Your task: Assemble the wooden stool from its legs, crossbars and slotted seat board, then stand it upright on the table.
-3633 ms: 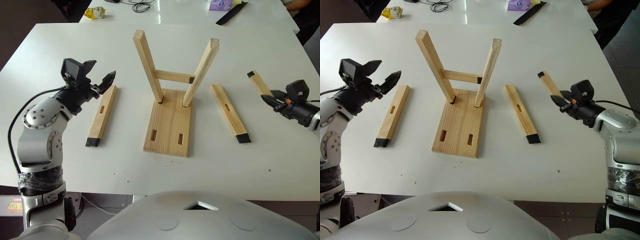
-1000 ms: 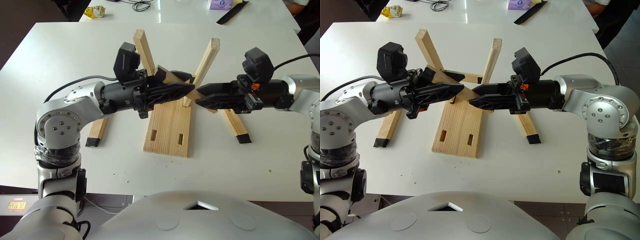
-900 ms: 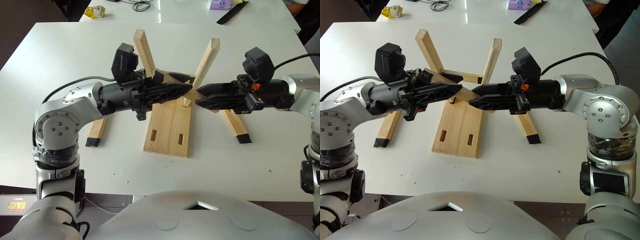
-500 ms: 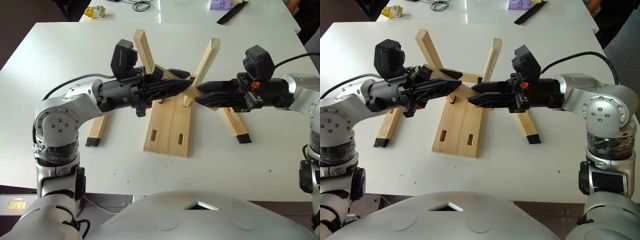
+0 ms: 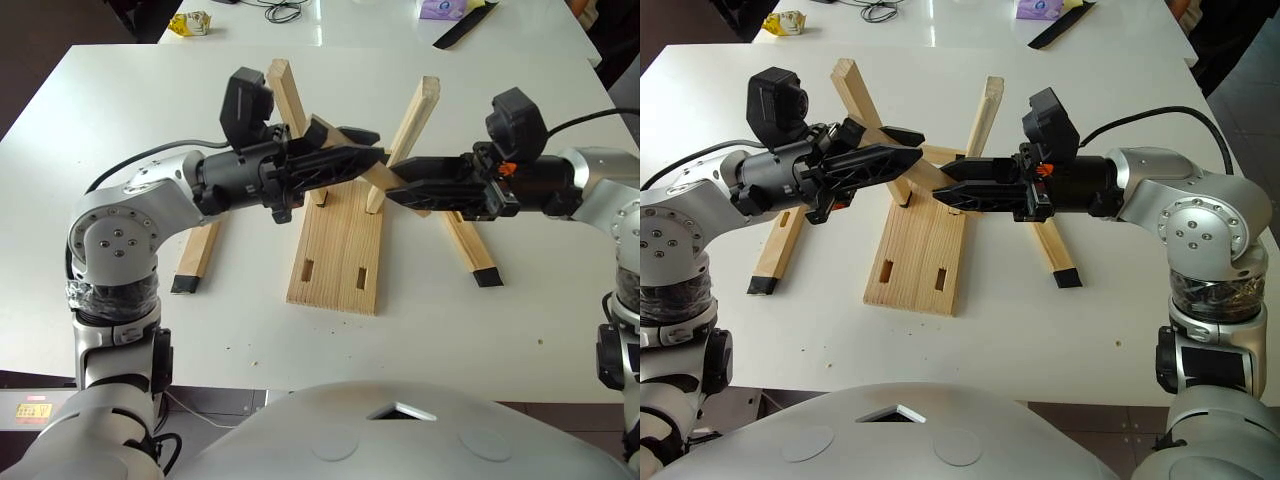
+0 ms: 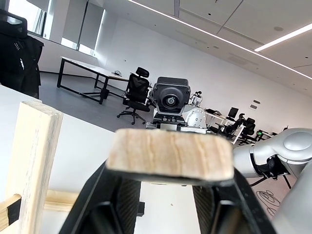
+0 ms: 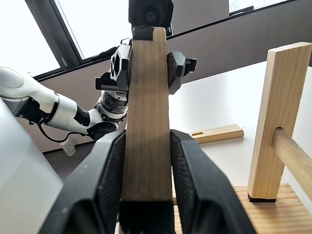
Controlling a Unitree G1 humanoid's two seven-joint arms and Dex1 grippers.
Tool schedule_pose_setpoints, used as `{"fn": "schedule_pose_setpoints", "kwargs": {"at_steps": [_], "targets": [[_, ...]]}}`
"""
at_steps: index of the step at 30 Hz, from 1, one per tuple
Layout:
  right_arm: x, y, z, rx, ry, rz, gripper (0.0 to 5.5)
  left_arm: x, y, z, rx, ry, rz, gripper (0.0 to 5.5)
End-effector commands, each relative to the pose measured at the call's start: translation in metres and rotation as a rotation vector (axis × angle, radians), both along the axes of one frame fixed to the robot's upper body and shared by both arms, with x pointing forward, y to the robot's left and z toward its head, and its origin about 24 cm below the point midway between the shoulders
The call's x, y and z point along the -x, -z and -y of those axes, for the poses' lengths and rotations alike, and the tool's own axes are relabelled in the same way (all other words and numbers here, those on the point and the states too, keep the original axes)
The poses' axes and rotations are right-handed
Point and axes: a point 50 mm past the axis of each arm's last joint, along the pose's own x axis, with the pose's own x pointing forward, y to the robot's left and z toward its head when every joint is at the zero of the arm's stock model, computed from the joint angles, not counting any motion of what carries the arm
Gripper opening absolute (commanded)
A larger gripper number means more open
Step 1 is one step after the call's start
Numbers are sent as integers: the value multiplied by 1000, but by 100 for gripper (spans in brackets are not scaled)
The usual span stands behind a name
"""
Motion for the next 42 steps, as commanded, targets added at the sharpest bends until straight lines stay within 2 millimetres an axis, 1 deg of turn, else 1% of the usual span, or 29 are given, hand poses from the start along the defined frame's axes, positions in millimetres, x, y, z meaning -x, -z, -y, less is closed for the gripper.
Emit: {"fn": "schedule_pose_setpoints", "kwargs": {"at_steps": [1,2,5,6,7,8,11,16,19,22,23,24,25,26,27,29,30,32,35,38,40,42], "targets": [[7,12,-7,67,-38,-19,132,-4,-14,0,53,-14,47,134],[6,14,-8,85,-16,-1,161,-5,-14,0,48,-19,50,134],[3,20,-6,132,31,18,212,-6,-11,-6,5,-44,62,132],[2,22,-2,147,48,22,227,-6,-11,-10,-20,-56,73,132],[2,24,1,162,73,27,231,-6,-11,-15,-44,-66,84,132],[1,25,5,177,94,32,256,-6,-11,-20,-70,-72,96,132],[3,34,17,234,166,36,290,-3,-12,-36,-178,-95,165,132],[20,50,31,292,244,37,363,-4,-16,-68,-421,-189,313,132],[34,55,35,292,299,29,413,1,-15,-91,-571,-186,417,132],[44,58,39,284,361,25,458,5,-17,-113,-675,-156,478,132],[47,58,40,282,381,25,460,4,-18,-120,-705,-166,493,132],[49,58,41,279,402,26,460,-1,-17,-128,-768,-167,486,132],[51,59,41,276,421,26,460,-6,-17,-135,-795,-193,482,132],[52,59,42,274,439,25,460,-11,-17,-141,-785,-203,430,132],[53,60,42,273,454,25,460,-17,-17,-146,-782,-228,426,132],[53,63,42,272,475,22,460,-25,-15,-151,-782,-278,453,132],[53,64,41,273,484,22,460,-30,-13,-154,-795,-300,496,132],[54,67,40,275,498,20,460,-33,-5,-161,-815,-304,524,132],[55,69,40,279,517,18,460,-32,8,-172,-799,-280,589,132],[56,70,44,286,539,12,460,-28,26,-185,-890,-204,618,132],[58,71,47,293,551,5,460,-27,40,-193,-941,-165,584,132],[59,73,48,301,559,-1,460,-28,44,-192,-898,-157,644,132]]}}
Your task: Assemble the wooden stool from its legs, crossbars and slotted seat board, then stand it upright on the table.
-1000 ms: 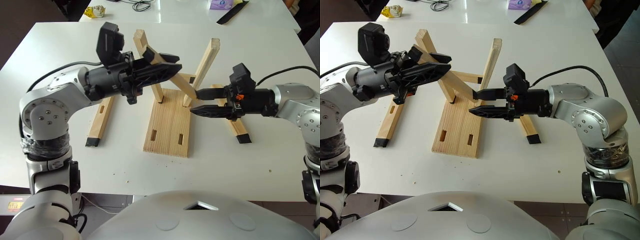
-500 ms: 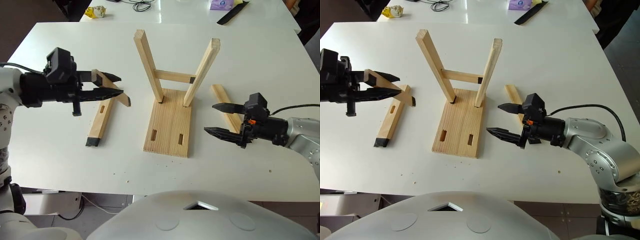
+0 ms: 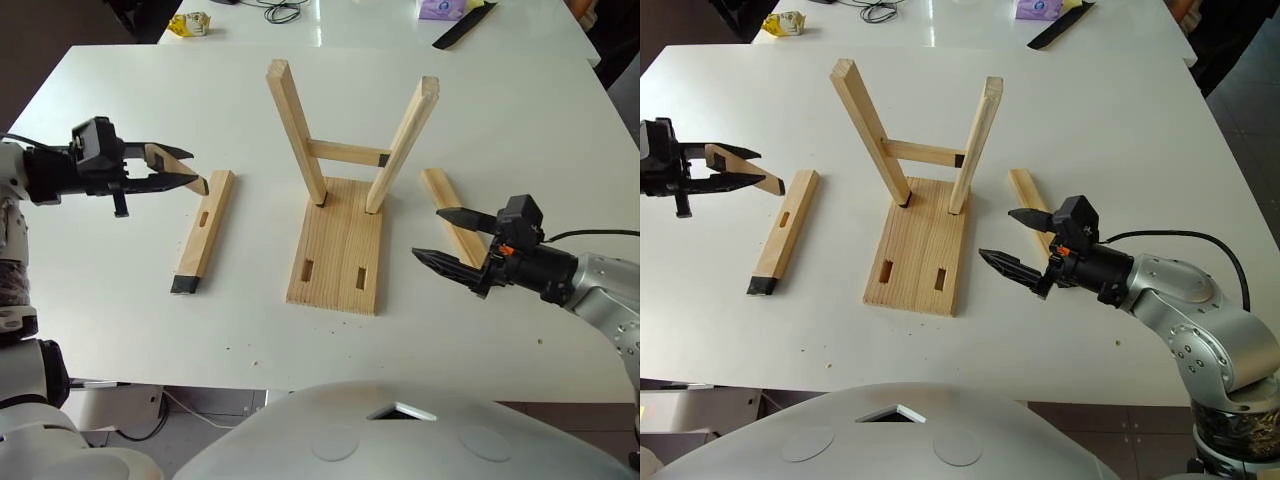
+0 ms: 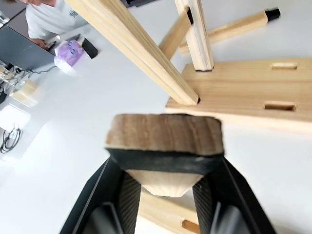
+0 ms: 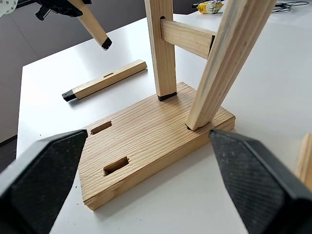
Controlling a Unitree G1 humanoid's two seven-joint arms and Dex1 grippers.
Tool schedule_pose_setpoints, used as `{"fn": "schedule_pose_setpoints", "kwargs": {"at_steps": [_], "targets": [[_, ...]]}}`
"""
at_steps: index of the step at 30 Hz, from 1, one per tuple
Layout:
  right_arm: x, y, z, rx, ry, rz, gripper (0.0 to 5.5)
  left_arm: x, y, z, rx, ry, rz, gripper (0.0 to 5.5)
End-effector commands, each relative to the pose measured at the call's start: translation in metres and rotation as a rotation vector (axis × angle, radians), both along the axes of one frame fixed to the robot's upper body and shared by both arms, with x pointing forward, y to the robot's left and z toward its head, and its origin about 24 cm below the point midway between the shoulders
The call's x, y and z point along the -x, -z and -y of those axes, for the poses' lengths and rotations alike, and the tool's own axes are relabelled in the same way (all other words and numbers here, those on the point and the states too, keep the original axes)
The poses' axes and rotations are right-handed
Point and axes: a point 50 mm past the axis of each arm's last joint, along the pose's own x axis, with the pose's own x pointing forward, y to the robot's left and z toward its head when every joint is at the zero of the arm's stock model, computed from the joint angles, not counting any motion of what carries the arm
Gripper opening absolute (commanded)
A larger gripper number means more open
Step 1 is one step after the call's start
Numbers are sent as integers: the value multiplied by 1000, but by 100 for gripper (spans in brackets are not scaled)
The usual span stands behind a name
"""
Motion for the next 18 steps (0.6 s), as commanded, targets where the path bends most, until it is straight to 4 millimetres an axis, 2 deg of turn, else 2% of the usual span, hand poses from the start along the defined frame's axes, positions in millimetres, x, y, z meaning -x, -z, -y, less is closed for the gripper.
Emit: {"fn": "schedule_pose_setpoints", "kwargs": {"at_steps": [1,5,8,13,18], "targets": [[2,2,5,24,25,4,460,-1,10,-1,28,62,46,132],[2,5,3,34,11,-5,460,-5,19,4,54,98,120,132],[2,7,5,52,4,-15,460,0,30,2,16,119,131,132],[3,9,5,73,-12,-29,460,3,33,-6,-58,131,154,132],[5,12,3,77,-25,-38,460,2,39,-4,-76,155,167,132]]}}
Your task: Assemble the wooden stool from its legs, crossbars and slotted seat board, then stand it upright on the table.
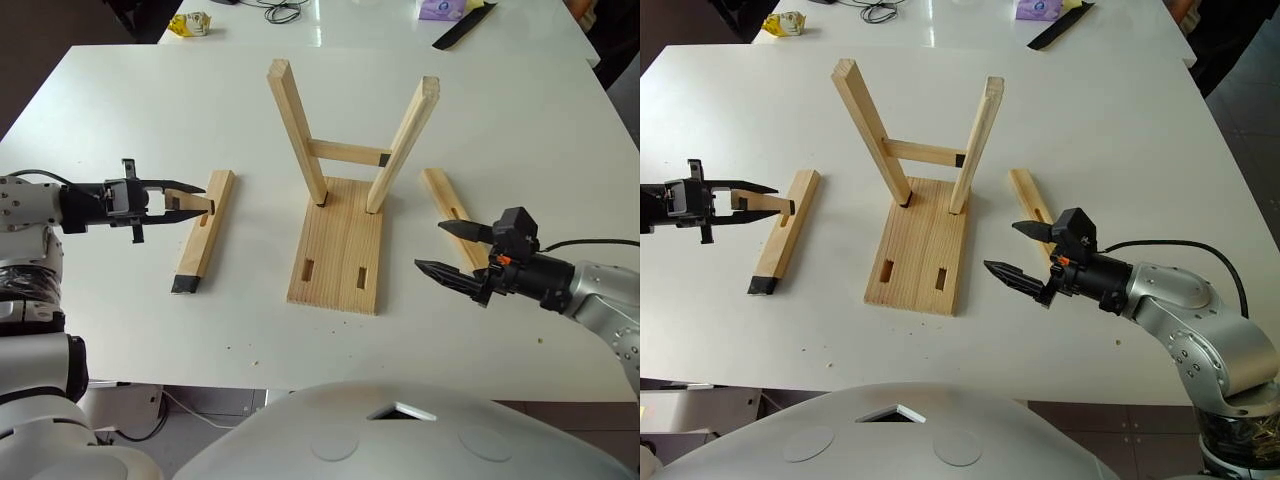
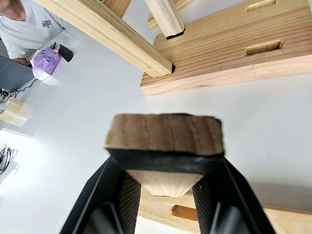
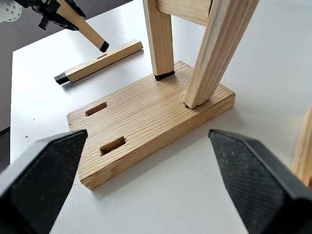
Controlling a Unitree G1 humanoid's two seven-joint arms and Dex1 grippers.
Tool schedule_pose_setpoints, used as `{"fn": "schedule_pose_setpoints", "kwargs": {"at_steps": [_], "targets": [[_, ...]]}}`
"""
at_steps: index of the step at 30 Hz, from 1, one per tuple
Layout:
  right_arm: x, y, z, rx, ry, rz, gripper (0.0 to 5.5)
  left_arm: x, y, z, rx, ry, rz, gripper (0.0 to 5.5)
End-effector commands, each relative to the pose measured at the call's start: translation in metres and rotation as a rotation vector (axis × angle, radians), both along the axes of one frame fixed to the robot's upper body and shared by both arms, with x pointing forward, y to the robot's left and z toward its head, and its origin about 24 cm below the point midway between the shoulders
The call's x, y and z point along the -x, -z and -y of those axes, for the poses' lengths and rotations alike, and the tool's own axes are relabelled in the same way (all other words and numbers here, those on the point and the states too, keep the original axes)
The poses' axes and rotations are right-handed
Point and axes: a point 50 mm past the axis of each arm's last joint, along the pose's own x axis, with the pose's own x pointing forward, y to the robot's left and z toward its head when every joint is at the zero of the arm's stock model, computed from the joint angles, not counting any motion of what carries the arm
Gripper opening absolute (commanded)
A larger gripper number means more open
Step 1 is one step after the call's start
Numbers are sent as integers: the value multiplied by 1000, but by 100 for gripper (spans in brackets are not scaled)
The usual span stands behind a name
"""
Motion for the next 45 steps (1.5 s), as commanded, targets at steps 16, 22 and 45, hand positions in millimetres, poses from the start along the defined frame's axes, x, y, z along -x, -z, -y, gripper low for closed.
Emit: {"fn": "schedule_pose_setpoints", "kwargs": {"at_steps": [16,22,45], "targets": [[2,4,1,47,-22,-8,460,-8,-10,-5,-50,4,68,132],[4,6,0,51,-18,-9,460,-8,-10,-6,-58,4,54,132],[5,5,6,83,-47,-35,460,27,28,-15,3,-36,-128,132]]}}
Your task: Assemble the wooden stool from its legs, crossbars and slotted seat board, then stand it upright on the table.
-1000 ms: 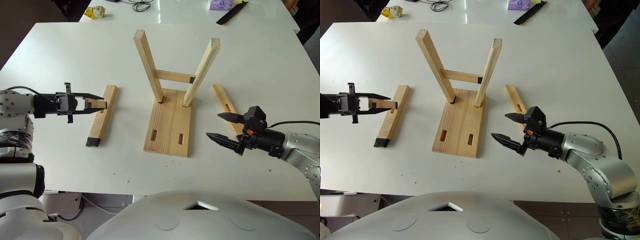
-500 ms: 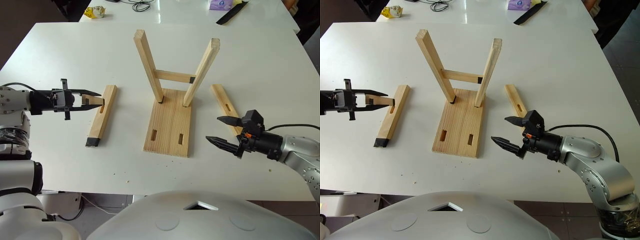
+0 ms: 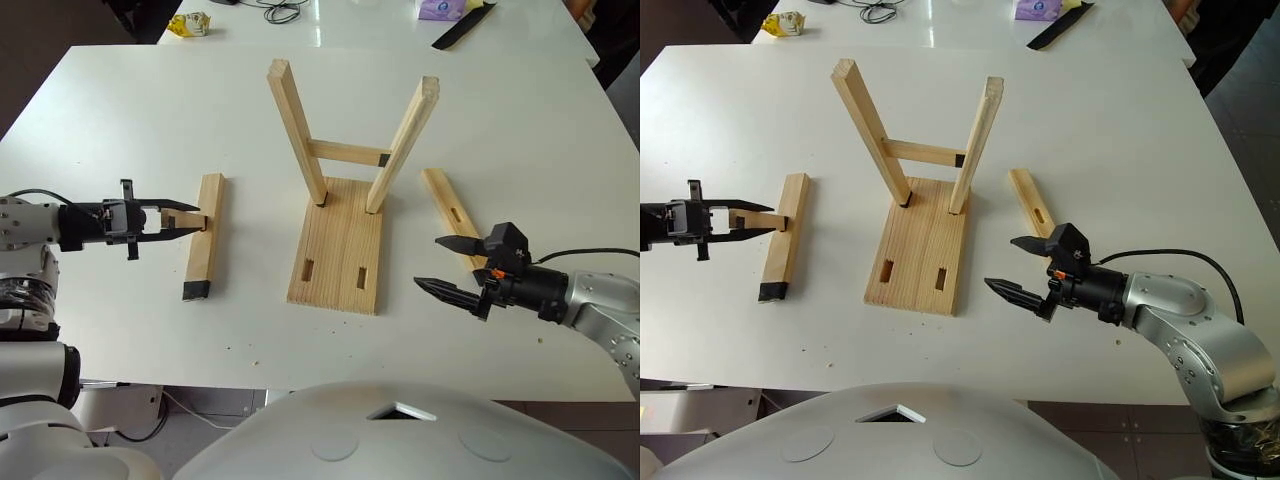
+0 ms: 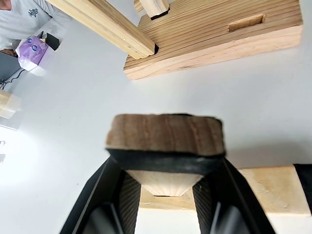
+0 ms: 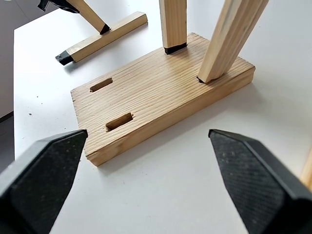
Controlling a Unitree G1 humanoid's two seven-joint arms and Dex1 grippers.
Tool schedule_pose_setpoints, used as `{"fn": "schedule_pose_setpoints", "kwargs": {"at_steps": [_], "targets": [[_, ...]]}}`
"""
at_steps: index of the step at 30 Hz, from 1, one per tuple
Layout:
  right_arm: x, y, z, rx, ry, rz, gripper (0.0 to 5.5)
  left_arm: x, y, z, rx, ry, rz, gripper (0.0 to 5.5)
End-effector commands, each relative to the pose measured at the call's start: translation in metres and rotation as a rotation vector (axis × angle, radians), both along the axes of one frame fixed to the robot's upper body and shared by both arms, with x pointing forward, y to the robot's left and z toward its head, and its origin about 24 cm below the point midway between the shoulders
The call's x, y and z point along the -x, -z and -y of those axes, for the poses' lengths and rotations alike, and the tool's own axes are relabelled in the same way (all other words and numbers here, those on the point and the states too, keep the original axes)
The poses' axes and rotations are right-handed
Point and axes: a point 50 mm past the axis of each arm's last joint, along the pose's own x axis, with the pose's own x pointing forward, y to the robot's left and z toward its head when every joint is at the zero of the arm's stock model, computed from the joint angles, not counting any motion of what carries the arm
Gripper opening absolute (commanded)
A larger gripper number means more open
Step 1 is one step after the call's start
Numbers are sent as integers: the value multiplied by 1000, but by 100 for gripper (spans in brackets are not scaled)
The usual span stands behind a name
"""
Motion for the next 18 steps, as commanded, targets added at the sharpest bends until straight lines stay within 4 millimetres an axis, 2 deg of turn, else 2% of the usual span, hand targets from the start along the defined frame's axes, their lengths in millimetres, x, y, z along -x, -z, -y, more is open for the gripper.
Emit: {"fn": "schedule_pose_setpoints", "kwargs": {"at_steps": [1,9,18], "targets": [[-3,-5,4,26,-4,12,460,11,11,-1,21,-10,-91,132],[-6,-6,7,46,2,20,460,9,8,7,143,-54,-213,132],[-12,-4,7,68,3,32,460,8,13,24,116,-96,-266,132]]}}
